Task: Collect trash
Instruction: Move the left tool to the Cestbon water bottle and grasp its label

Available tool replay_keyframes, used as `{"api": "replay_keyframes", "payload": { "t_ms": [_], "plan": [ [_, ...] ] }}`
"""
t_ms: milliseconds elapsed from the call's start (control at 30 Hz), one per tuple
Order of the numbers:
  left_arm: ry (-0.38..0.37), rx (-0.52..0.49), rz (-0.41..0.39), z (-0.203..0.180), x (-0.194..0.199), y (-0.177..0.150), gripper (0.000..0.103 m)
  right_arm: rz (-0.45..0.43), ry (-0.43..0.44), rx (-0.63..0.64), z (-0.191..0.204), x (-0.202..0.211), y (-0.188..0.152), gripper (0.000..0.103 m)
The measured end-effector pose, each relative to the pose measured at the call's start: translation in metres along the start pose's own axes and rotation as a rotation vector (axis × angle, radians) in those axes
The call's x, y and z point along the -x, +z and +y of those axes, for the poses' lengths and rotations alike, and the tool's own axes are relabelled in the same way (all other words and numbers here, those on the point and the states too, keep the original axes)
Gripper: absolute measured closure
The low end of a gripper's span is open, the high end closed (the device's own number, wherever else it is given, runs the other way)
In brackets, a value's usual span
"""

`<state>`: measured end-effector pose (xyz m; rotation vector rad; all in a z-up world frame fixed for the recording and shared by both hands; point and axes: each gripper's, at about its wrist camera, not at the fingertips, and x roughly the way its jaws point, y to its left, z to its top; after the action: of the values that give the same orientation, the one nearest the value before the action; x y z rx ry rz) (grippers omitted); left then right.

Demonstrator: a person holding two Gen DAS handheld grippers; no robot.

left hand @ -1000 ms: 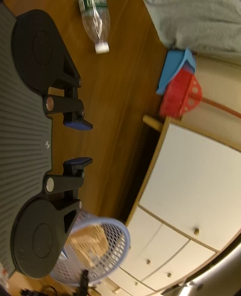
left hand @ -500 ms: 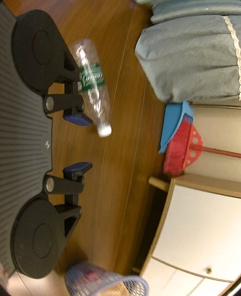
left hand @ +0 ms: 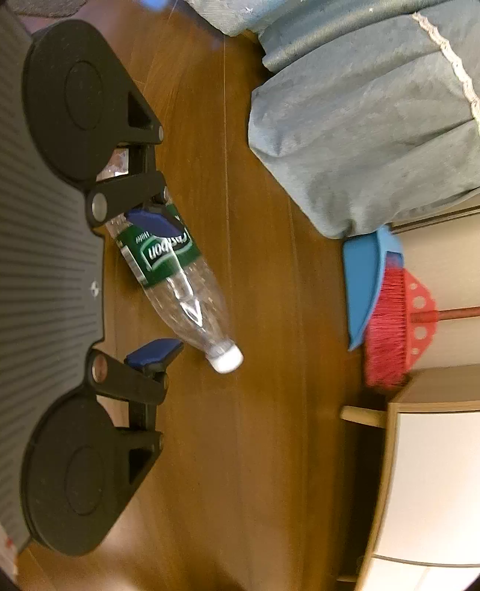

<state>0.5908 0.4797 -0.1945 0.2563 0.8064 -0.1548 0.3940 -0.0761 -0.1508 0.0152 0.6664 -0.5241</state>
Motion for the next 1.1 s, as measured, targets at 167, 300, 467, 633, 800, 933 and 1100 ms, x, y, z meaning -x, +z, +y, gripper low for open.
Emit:
{"api": "replay_keyframes", "payload": {
  "t_ms": [167,300,467,633,800,933,1100],
  "plan": [
    [0.043,-0.111,0.014,0.004,-0.017,-0.007,0.036,0.004,-0.015,-0.01,0.008,0.004,0.001,0.092],
    [0.033,-0.225,0.023,0.007,-0.031,-0.005,0.028,0.005,-0.021,-0.012,0.01,0.007,0.001,0.092],
    [0.001,-0.358,0.083,0.012,-0.057,-0.002,0.021,0.015,-0.028,-0.032,0.008,0.01,0.002,0.092],
    [-0.025,-0.447,0.154,0.012,-0.082,-0.001,0.021,0.027,-0.035,-0.039,0.008,0.012,0.002,0.092],
    [-0.021,-0.469,0.202,0.006,-0.098,-0.005,0.022,0.039,-0.037,-0.054,0.009,0.014,0.003,0.092],
    [-0.022,-0.461,0.233,0.004,-0.102,-0.007,0.031,0.043,-0.037,-0.06,0.009,0.016,0.003,0.092],
    [-0.035,-0.453,0.257,-0.001,-0.1,-0.009,0.035,0.041,-0.033,-0.063,0.009,0.017,0.005,0.092]
  ]
}}
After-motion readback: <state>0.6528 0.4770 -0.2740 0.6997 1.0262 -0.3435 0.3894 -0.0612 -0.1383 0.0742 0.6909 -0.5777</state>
